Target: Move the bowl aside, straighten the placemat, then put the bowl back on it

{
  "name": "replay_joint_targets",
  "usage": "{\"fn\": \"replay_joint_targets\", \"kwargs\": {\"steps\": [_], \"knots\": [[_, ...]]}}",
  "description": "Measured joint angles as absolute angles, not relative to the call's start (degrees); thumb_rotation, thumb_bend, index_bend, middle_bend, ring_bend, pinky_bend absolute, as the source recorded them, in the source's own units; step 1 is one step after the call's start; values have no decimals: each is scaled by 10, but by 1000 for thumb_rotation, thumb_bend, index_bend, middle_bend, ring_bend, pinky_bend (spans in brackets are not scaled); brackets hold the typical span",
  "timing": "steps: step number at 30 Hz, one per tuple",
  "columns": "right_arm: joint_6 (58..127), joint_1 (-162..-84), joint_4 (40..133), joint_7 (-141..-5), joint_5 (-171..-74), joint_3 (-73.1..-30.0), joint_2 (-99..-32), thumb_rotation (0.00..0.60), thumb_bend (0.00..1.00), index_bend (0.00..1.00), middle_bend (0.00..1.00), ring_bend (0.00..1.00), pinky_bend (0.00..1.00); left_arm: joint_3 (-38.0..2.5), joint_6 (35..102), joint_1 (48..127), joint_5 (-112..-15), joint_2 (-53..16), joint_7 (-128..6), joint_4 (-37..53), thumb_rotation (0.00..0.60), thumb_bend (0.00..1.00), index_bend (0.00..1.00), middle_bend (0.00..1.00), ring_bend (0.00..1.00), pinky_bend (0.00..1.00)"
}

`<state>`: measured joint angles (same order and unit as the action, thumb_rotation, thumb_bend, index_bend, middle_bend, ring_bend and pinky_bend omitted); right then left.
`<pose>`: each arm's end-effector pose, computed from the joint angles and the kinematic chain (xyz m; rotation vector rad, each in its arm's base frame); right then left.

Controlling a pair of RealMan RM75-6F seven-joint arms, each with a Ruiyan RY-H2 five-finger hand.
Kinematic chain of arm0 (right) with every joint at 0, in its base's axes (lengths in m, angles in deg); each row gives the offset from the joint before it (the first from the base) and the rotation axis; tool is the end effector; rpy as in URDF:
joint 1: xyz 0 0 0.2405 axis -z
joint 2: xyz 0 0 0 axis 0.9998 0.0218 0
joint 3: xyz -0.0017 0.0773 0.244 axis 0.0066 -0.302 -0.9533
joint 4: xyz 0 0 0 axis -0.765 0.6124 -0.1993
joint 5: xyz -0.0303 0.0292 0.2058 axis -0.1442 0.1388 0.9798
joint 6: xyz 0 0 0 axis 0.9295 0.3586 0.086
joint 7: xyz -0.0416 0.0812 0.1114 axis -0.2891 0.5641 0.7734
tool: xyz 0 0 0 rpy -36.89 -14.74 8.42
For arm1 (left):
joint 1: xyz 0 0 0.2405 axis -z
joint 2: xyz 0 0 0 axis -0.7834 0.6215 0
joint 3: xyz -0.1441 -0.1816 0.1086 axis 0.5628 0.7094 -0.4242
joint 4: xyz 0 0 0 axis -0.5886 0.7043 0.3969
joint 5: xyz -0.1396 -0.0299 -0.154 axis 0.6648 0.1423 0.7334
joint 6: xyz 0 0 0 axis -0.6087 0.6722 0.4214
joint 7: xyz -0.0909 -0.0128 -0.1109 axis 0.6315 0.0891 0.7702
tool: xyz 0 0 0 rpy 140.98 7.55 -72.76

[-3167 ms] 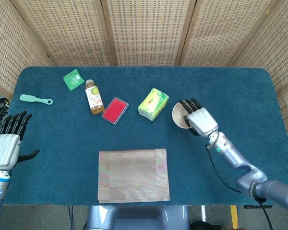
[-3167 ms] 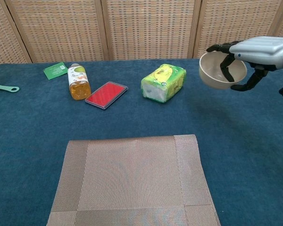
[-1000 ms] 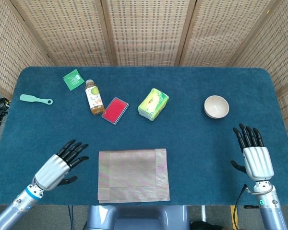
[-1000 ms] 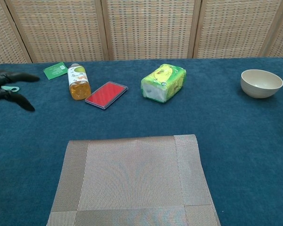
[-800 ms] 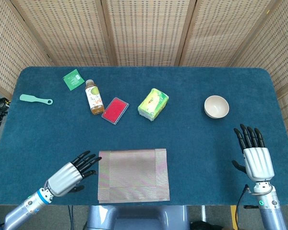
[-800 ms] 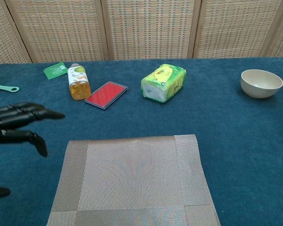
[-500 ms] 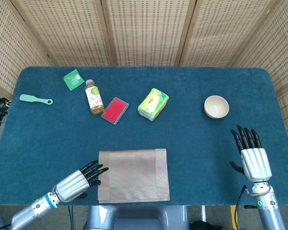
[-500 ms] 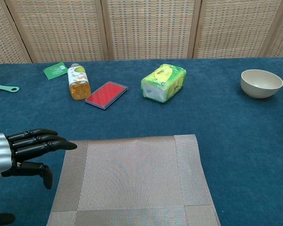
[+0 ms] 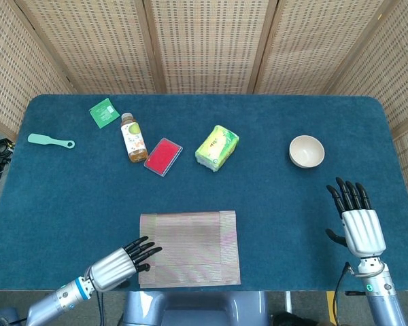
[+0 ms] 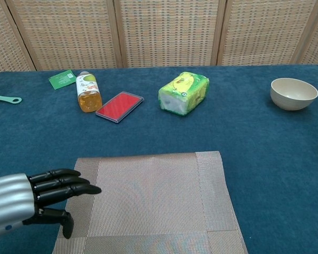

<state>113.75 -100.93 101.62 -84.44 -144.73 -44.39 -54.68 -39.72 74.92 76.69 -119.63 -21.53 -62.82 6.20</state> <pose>-0.2829 -0.2195 0.1191 1.4708 -0.7561 0.9297 -0.2332 0.1698 -0.0282 -2.4476 -0.5967 -1.0294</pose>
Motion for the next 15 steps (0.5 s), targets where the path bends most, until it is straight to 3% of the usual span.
{"fn": "replay_joint_targets", "kwargs": {"steps": [15], "knots": [[1134, -1004, 1020, -834, -1449, -455, -540, 600, 0, 148, 0, 0, 0, -399, 728, 785, -1174, -238, -644, 63, 600, 17, 386, 0, 0, 0]]}}
